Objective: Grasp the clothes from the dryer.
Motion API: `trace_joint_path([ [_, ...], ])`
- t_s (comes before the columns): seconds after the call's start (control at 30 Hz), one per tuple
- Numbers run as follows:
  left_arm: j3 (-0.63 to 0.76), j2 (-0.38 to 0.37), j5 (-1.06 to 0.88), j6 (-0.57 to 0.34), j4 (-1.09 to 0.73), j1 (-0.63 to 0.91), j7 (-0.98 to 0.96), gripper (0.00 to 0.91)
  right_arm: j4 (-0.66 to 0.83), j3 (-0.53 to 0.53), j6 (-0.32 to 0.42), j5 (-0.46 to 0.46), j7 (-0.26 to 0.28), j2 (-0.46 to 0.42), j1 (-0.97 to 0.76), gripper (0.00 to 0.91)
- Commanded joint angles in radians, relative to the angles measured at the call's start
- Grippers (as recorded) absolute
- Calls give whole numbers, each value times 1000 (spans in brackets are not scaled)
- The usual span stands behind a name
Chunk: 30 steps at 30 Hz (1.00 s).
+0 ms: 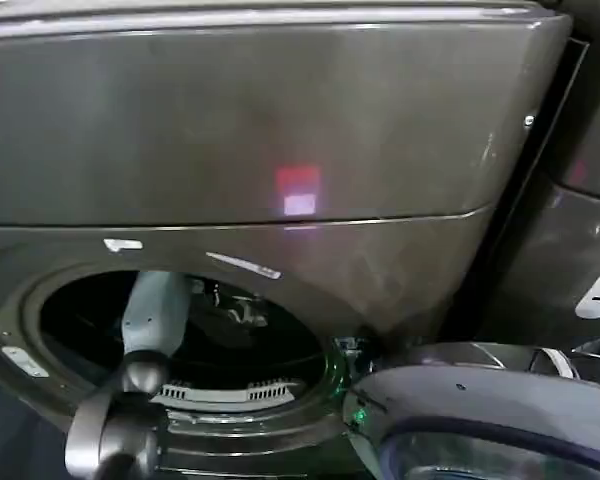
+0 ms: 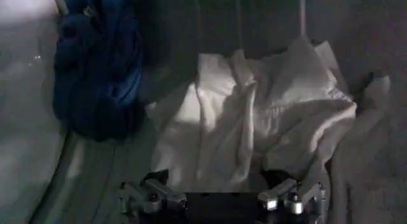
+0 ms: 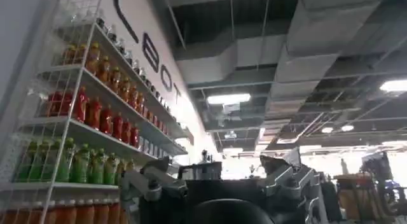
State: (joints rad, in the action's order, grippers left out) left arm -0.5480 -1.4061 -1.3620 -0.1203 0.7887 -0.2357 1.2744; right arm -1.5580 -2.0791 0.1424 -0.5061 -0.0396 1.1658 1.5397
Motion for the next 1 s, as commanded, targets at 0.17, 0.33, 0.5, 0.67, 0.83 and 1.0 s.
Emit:
trace_joint_path([
  [0.17, 12, 6, 13, 22, 69, -17, -6, 0, 2, 3, -9, -2, -3, 1, 1, 907],
  [0.33, 19, 4, 24, 31, 87, -20, -48, 0, 5, 5, -11, 6, -4, -3, 1, 907],
  [0.5, 18, 6, 117, 65, 128, -33, -118, 0, 2, 14, -14, 16, -5, -4, -2, 907],
  [0.67, 14, 10, 235, 106, 184, -48, -186, 0, 1, 17, -18, 15, -5, -5, -6, 907],
  [0.83, 17, -10, 383, 209, 189, -46, -506, 0, 0, 19, -17, 14, -5, -6, -9, 907],
  [1.0, 12, -45, 540, 307, 240, -76, -743, 0, -5, 23, -13, 14, -5, -1, -11, 907],
])
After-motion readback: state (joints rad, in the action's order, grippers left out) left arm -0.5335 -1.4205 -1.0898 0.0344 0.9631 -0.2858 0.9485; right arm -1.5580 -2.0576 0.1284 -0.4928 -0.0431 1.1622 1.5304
